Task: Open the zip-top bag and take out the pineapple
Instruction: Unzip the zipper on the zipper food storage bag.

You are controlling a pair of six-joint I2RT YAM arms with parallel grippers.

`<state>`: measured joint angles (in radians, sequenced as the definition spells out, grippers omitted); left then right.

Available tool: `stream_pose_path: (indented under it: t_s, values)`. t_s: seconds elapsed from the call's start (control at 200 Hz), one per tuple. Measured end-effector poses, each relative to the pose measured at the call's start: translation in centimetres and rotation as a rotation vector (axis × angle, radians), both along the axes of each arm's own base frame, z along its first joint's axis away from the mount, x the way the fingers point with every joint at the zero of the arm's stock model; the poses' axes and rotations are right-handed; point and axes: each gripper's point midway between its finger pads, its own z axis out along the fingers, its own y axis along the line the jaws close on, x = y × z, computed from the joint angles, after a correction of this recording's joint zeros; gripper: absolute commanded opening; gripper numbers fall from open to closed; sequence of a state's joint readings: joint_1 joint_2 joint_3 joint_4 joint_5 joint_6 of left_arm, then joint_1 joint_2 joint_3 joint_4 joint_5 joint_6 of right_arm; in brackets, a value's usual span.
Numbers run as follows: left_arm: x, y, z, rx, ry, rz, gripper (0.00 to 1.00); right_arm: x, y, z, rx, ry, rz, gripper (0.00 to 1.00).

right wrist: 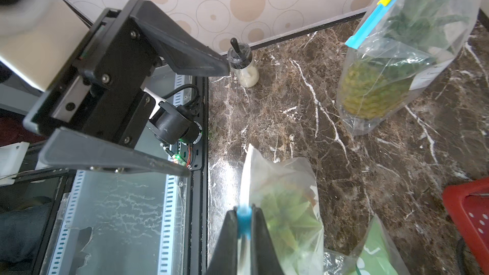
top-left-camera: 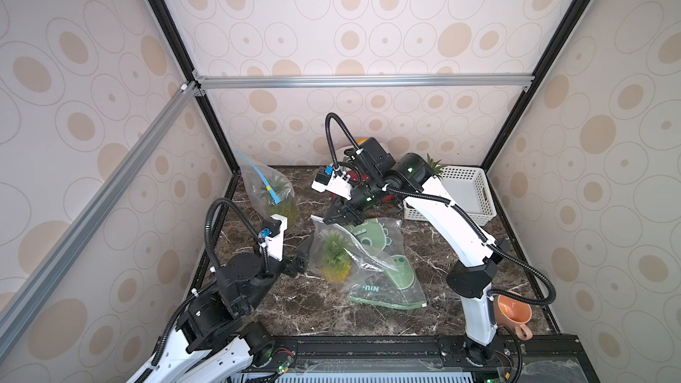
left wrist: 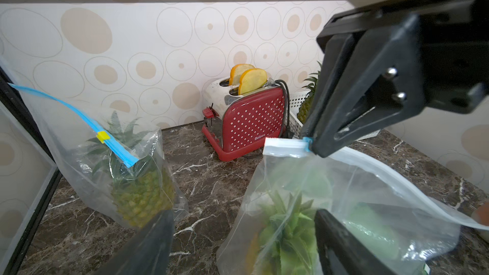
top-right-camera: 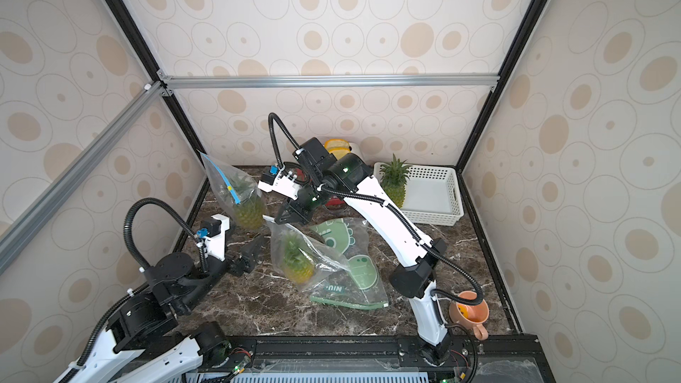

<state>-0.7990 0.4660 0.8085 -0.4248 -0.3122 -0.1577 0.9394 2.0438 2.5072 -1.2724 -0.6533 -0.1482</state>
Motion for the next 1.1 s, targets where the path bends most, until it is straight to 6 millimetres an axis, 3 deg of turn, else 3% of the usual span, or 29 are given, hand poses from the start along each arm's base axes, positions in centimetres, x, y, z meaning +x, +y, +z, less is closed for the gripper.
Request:
stream_pose_path:
  t_s: [0.15,0.476,0.766,1.001,1.097]
  values:
    - [-0.9,0.0,1.0,0.031,-0.042,-0.052,0.76,-1.1,0.2,-0.4,-0.008,-0.016,0.050,0.03]
    - [0.1,-4.0,-1.8,0.189,0.006,-0.197,0.75,-2.7,0.9,-1.3,-0.020,-0.050,0.133,0.03]
    - [0.5,-4.6,-2.3,0.238,0.001,-0.225,0.57,-2.8,0.8,-1.4,-0.022,-0.064,0.147,0.03]
    - [1.2,-4.7,-2.8,0.287,0.003,-0.217,0.74,-2.9,0.5,-1.6,-0.030,-0.070,0.159,0.03]
    - [1.6,-4.8,-3.0,0.327,0.010,-0.210,0.75,-3.0,0.4,-1.8,-0.040,-0.070,0.164,0.03]
